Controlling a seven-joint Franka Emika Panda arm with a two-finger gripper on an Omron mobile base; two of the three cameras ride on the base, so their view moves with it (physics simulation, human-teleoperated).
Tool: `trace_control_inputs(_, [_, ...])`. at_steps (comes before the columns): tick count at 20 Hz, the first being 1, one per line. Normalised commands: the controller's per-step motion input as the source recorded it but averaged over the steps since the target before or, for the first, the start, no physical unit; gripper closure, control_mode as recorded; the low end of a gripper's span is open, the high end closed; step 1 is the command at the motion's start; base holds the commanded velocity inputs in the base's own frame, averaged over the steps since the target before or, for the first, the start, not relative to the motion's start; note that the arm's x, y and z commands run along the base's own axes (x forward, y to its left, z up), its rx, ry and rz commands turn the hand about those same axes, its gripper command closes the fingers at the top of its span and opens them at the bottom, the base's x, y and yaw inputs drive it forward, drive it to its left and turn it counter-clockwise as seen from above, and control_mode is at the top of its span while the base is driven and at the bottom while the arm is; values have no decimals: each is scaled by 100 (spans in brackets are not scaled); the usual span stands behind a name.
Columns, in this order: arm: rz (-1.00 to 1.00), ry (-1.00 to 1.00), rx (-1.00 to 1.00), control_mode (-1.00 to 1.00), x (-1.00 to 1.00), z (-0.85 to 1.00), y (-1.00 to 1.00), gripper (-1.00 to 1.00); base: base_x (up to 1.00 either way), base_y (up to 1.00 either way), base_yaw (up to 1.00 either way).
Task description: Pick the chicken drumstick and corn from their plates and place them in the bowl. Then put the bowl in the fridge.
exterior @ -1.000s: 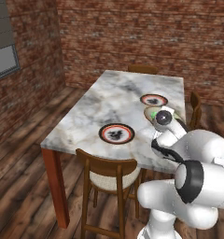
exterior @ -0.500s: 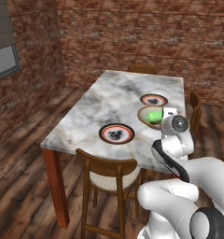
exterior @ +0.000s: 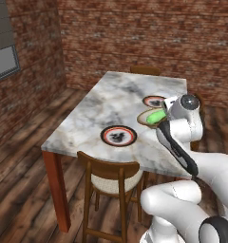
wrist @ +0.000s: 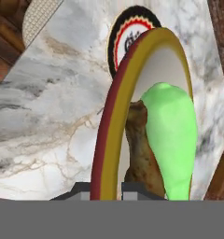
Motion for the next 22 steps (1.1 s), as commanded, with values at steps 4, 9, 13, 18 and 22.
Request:
trace_control_inputs(4, [3, -6, -7, -100, -49, 6, 1, 100, 0, 0, 0])
trace_control_inputs(9, [-15, -2, 9, -100, -46, 7, 0, 100, 0, 0, 0])
trace_control_inputs(13, [-15, -9, 20, -100, -47, 10, 6, 100, 0, 0, 0])
trace_control_inputs(18, [-3, -16, 15, -100, -33, 19, 5, 100, 0, 0, 0])
trace_control_inputs(22, [0, -11, 8, -100, -25, 26, 0, 100, 0, 0, 0])
